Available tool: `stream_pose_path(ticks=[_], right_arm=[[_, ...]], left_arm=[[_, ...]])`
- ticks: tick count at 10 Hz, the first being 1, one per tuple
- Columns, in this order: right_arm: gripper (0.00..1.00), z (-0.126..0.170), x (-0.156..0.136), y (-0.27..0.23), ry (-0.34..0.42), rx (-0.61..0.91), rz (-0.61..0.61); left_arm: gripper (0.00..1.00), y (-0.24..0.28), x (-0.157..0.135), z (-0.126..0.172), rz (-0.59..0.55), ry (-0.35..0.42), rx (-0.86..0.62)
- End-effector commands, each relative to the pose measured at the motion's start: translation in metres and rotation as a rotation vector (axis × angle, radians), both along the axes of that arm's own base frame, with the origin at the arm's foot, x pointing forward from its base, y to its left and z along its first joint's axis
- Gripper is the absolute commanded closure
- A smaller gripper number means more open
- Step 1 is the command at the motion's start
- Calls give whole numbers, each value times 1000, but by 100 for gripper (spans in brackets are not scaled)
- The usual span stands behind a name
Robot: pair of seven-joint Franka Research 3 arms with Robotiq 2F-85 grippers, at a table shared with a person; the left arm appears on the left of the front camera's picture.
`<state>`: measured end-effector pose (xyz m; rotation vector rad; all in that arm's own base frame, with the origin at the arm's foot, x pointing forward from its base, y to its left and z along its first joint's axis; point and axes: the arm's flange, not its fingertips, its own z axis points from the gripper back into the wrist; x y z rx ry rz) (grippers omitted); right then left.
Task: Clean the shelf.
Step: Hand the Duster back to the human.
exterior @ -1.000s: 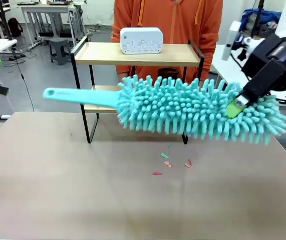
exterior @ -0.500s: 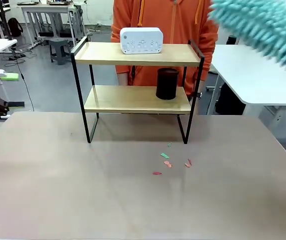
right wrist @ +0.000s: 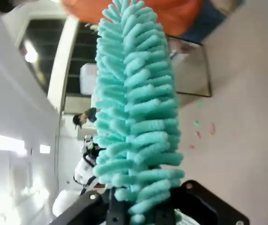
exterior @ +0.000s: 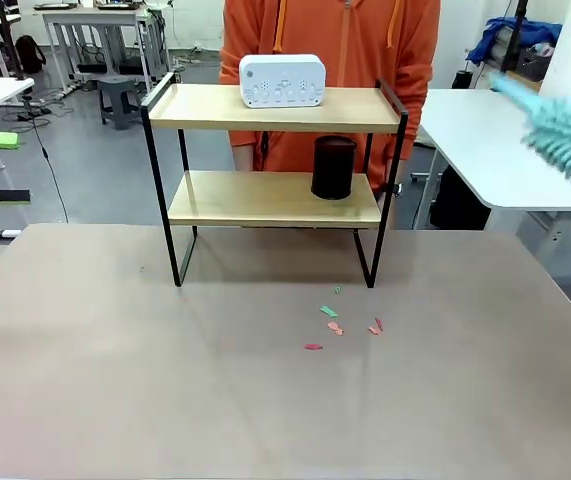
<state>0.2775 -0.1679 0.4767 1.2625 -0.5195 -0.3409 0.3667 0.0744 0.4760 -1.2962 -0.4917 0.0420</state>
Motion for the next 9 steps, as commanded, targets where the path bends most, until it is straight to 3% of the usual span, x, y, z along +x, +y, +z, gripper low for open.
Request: stream_pose_path(ticks=[1,3,4,9], right_arm=[[100,-29,7,33,173,37,-59],[100,-53,28,34,283,9,-133],[100,-31,22,-1,170,5,-69],[100,-31,22,-1,170,5,-69]], left_arm=[[0,1,-2,-1,-8,2,3],[0,1,-2,-1,-8,2,3],[0,1,-2,-1,-8,2,3],[0,1,-2,-1,-8,2,3]])
